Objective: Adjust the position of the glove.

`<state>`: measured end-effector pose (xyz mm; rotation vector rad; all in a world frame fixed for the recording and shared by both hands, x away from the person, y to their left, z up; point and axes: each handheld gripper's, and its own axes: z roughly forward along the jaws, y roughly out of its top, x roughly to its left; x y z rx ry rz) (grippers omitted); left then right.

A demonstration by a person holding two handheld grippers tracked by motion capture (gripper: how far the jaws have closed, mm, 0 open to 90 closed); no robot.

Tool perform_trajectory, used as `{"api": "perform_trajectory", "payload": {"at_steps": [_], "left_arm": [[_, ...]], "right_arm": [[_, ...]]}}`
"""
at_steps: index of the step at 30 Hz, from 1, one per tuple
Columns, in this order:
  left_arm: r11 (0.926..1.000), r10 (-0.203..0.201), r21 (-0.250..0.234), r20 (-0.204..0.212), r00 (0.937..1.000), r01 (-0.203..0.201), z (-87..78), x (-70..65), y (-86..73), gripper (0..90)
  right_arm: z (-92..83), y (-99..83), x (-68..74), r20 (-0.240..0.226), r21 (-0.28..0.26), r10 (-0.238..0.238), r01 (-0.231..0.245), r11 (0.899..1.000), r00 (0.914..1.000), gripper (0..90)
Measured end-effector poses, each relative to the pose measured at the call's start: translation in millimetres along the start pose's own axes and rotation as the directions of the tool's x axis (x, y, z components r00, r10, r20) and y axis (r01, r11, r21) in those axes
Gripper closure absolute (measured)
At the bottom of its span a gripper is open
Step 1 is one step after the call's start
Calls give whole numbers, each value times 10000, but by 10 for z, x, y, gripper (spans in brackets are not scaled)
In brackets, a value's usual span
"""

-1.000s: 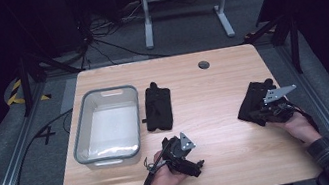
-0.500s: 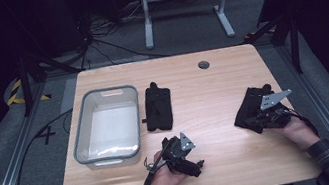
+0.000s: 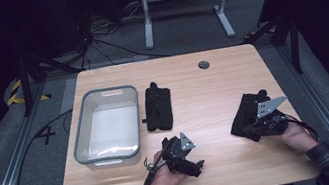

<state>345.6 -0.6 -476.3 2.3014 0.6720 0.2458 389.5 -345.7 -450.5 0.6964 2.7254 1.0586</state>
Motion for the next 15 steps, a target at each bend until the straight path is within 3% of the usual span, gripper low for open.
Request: {"api": "perform_trajectory", "payload": {"at_steps": [10, 15], "left_arm": [[10000, -4, 3, 2, 10000, 4, 0, 0, 0, 0], [10000, 0, 4, 0, 10000, 0, 0, 0, 0, 0]], "right_arm": [[42, 30, 245, -564, 123, -469, 477, 9988, 9973, 900], [50, 52, 355, -628, 301, -675, 695, 9971, 9957, 900]]}}
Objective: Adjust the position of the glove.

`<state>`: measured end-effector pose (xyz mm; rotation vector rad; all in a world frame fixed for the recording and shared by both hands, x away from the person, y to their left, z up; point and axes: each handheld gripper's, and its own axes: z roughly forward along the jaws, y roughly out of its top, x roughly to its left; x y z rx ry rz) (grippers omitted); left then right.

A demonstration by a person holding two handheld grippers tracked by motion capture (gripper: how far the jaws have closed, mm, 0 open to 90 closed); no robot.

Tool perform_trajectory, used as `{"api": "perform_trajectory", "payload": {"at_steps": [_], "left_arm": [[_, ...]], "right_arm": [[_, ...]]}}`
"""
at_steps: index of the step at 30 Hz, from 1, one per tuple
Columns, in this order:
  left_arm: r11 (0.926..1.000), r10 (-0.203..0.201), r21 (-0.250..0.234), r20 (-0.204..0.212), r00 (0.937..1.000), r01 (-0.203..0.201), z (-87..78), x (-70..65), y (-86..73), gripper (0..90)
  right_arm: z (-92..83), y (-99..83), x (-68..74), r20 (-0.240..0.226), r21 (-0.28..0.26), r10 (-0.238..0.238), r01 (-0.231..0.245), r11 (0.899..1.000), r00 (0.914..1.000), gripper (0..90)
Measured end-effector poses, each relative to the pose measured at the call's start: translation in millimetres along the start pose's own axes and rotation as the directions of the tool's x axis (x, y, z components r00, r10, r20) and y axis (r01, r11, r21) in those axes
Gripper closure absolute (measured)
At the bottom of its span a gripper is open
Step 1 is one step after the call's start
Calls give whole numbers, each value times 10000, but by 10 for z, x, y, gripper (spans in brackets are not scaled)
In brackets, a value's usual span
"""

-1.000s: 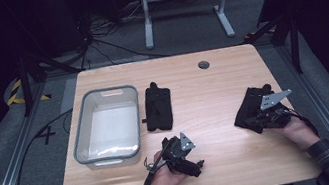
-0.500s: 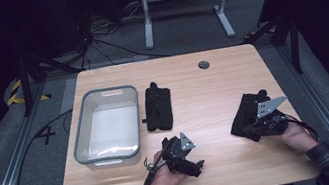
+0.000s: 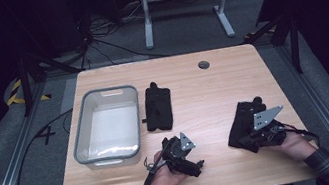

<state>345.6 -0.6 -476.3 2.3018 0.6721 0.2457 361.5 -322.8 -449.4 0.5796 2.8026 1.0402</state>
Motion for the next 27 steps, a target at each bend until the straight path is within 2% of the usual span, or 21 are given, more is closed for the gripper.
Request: {"api": "perform_trajectory", "payload": {"at_steps": [6, 13, 14, 17, 23, 27], "left_arm": [[10000, -2, -3, -1, 10000, 2, 0, 0, 0, 0], [10000, -3, -2, 2, 10000, 3, 0, 0, 0, 0], [10000, -2, -3, 1, 10000, 2, 0, 0, 0, 0], [10000, -3, -2, -1, 10000, 3, 0, 0, 0, 0], [10000, -8, -6, -2, 10000, 8, 0, 0, 0, 0], [10000, -7, -4, -5, 10000, 7, 0, -1, 0, 0]], "right_arm": [[51, 31, 136, -467, -37, -221, 219, 9998, 9987, 900], [98, 75, 297, -789, 39, -529, 534, 9986, 9955, 900], [103, 76, 302, -849, 46, -623, 629, 9980, 9944, 900], [97, 77, 302, -896, 25, -530, 534, 9986, 9946, 900], [-34, 84, 227, -499, -351, -432, 415, 9985, 9978, 900], [-183, 29, 89, 72, -653, -7, 12, 9979, 10000, 900]]}}
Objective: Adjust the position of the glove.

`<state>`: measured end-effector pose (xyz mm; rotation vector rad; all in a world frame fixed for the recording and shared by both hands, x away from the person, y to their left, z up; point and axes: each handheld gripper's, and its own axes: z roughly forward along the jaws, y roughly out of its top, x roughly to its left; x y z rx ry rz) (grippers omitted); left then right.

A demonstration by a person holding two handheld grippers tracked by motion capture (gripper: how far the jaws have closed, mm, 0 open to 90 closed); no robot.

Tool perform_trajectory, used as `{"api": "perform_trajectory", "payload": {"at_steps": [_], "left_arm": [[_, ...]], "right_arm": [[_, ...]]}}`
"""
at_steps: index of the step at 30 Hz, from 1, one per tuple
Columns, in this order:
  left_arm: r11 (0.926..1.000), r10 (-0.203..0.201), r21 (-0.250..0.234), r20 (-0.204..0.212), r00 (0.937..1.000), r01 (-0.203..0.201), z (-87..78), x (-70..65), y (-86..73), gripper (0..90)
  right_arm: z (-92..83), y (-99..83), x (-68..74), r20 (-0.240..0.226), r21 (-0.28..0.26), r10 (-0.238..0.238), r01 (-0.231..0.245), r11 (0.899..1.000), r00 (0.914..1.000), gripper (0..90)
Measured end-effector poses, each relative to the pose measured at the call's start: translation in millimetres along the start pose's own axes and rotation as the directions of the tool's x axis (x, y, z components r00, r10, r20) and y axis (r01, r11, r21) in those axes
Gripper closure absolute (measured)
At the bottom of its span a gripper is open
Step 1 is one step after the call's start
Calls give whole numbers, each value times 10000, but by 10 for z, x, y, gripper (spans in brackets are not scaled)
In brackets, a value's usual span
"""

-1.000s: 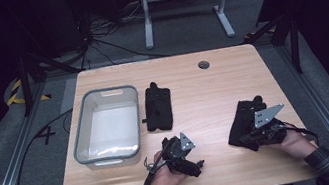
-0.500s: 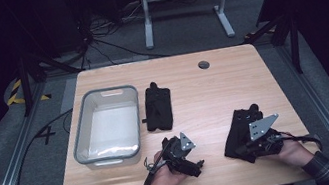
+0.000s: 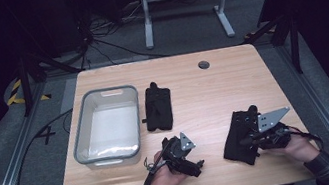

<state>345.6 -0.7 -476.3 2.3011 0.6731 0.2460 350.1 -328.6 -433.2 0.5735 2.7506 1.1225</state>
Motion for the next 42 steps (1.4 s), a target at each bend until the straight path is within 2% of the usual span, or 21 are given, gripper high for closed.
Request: {"api": "perform_trajectory", "payload": {"at_steps": [2, 3, 6, 9, 17, 22, 26, 29, 37, 42], "left_arm": [[10000, -1, 0, 0, 10000, 1, 0, 0, 0, 0], [10000, 4, 1, 1, 10000, -4, 0, 0, 0, 0], [10000, 0, 2, 3, 10000, 0, 0, 0, 0, 0], [10000, -1, 0, 1, 10000, 1, 0, 0, 0, 0], [10000, -2, -2, 2, 10000, 2, 0, 0, 0, 0], [10000, -1, 2, 2, 10000, 1, 0, 0, 0, 0], [10000, -3, 0, 2, 10000, 3, 0, 0, 0, 0], [10000, 0, 0, 2, 10000, 0, 0, 0, 0, 0], [10000, -2, 0, 0, 10000, 2, 0, 0, 0, 0], [10000, 1, 2, 1, 10000, -1, 0, 0, 0, 0]], "right_arm": [[-64, -41, -76, 271, -30, 229, -228, 9997, 9994, 900], [-113, -84, -142, 545, -33, 355, -354, 9994, 9979, 900], [-192, -158, -259, 985, 21, 677, -683, 9977, 9928, 900], [-257, -231, -378, 1279, -61, 1087, -1088, 9940, 9858, 900], [-331, -319, -562, 1934, -91, 1586, -1598, 9871, 9682, 900], [-294, -355, -655, 2109, 119, 1756, -1822, 9832, 9616, 900], [-198, -332, -731, 2236, 408, 1707, -1842, 9820, 9596, 900], [-168, -301, -762, 2308, 396, 1705, -1843, 9821, 9579, 900], [-81, -224, -862, 2321, 304, 1637, -1754, 9840, 9588, 900], [-22, -176, -931, 2192, 200, 1606, -1690, 9854, 9624, 900]]}}
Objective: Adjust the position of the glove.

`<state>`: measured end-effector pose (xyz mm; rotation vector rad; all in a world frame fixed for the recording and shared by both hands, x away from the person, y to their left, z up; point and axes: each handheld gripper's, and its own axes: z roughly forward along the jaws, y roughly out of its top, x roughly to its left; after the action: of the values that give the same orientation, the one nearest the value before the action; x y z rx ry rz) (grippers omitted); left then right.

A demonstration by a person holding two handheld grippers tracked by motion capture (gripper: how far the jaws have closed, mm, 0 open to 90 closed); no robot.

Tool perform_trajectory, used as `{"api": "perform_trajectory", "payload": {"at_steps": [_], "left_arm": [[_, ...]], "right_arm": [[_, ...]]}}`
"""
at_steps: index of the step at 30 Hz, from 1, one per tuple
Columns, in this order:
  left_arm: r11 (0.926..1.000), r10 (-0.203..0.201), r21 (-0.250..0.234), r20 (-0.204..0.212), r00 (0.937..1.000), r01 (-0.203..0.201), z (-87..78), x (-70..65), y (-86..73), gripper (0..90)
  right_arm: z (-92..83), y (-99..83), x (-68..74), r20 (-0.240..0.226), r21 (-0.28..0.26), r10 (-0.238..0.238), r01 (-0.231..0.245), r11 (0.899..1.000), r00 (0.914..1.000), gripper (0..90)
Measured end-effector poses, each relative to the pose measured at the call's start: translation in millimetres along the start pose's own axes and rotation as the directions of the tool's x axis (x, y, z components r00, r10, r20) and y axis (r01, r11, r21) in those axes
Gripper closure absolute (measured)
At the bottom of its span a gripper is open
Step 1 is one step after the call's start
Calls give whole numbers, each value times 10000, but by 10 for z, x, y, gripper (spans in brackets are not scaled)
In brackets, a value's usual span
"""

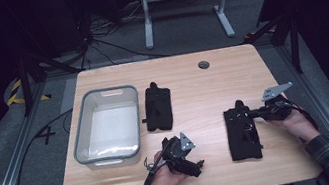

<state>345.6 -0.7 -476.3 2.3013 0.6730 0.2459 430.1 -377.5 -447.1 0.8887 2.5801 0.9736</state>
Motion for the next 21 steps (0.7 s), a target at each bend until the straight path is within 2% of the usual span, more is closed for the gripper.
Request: {"api": "perform_trajectory", "payload": {"at_steps": [5, 10, 14, 18, 21], "left_arm": [[10000, -5, -2, -1, 10000, 5, 0, 0, 0, 0], [10000, -47, -2, -32, 10000, 47, -1, -4, -1, 0], [10000, -45, -2, -37, 10000, 45, -1, -5, -1, 0], [10000, -46, -4, -38, 10000, 46, -1, -5, -1, 0], [10000, -47, -4, -39, 10000, 47, -1, -5, -2, 0]], "right_arm": [[40, 40, -18, -36, -63, -77, 77, 10000, 10000, 900], [-96, -6, -34, -32, -525, 237, -238, 9983, 9997, 870], [-203, -134, 0, 17, -567, 490, -488, 9972, 9988, 759], [-288, -236, 78, 282, -526, 570, -555, 9971, 9980, 595], [-330, -319, 120, 453, -443, 706, -686, 9967, 9965, 505]]}}
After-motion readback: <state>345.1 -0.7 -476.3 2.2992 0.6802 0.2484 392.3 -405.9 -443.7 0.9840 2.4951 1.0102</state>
